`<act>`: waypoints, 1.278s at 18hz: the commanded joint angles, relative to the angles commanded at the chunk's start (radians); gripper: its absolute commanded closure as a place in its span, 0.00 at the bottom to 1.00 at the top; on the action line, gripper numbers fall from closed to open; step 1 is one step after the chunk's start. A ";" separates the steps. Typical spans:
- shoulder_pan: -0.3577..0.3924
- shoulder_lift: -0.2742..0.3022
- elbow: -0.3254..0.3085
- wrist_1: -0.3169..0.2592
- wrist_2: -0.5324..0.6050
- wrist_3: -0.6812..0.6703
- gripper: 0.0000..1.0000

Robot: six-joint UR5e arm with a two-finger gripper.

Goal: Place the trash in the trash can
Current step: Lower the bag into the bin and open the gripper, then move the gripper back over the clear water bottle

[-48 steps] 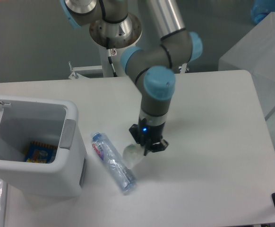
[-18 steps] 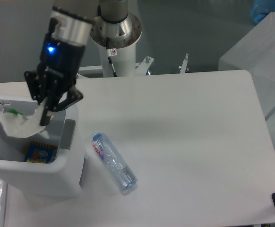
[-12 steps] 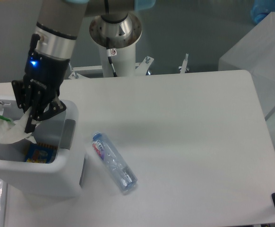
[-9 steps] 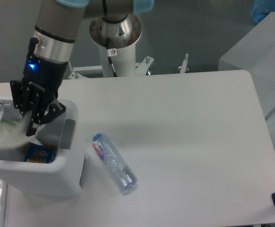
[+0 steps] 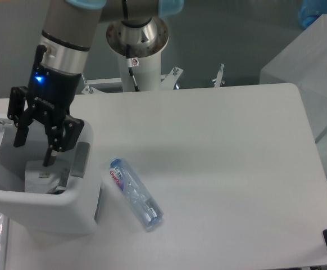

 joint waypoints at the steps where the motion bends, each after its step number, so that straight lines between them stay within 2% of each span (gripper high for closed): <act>1: 0.026 0.000 0.000 0.000 0.000 -0.052 0.00; 4: 0.106 -0.009 0.000 -0.002 0.003 -0.276 0.00; 9: 0.186 -0.029 -0.041 -0.011 0.011 -0.417 0.00; 13: 0.189 -0.125 -0.051 -0.011 0.124 -0.477 0.00; 17: 0.187 -0.251 -0.034 -0.011 0.133 -0.477 0.00; 19: 0.186 -0.279 -0.041 -0.012 0.135 -0.477 0.00; 23: 0.178 -0.345 -0.061 -0.012 0.221 -0.476 0.00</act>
